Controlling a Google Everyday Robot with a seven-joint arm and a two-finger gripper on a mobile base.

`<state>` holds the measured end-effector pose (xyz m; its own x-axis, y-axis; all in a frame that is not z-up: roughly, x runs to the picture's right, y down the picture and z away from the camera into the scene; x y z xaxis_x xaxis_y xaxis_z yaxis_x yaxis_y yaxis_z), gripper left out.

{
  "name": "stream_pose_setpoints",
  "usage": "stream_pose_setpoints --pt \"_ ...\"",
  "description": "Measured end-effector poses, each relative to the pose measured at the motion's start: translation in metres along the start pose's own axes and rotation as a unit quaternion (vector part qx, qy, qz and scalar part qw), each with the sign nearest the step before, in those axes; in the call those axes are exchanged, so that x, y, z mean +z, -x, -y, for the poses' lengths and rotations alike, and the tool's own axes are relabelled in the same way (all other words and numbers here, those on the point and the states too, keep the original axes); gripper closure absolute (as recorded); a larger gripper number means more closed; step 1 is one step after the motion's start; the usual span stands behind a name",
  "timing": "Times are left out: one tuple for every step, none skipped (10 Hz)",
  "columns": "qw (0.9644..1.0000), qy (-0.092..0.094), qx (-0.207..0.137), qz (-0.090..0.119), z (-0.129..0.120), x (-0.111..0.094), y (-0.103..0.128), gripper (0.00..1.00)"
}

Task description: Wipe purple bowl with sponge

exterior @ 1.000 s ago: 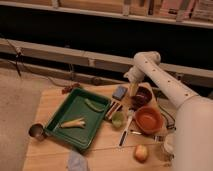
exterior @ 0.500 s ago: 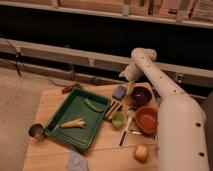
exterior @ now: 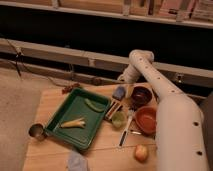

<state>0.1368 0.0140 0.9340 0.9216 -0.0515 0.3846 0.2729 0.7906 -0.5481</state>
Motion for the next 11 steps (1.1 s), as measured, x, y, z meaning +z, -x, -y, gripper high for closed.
stream_pose_setpoints --pt "1.0 0.009 -0.003 0.0 -0.001 0.004 0.001 0.2" --pt "0.9998 0.018 -0.003 -0.001 -0.003 0.009 0.0 0.2" --pt "0.9996 0.027 -0.003 -0.001 -0.005 0.012 -0.002 0.2" --pt "0.9993 0.037 -0.002 -0.002 -0.007 0.017 -0.005 0.2" --pt "0.9989 0.046 -0.002 -0.003 -0.007 0.022 -0.006 0.2" --pt "0.9985 0.054 -0.004 -0.005 -0.006 0.026 -0.006 0.2" --pt "0.9981 0.061 -0.004 -0.009 -0.005 0.03 -0.007 0.2" --pt "0.9978 0.065 -0.003 -0.014 -0.005 0.033 -0.009 0.2" --pt "0.9974 0.07 0.0 -0.019 -0.005 0.035 -0.013 0.2" --pt "0.9968 0.076 0.001 -0.024 -0.005 0.039 -0.016 0.2" --pt "0.9962 0.083 0.001 -0.028 -0.004 0.043 -0.017 0.2"
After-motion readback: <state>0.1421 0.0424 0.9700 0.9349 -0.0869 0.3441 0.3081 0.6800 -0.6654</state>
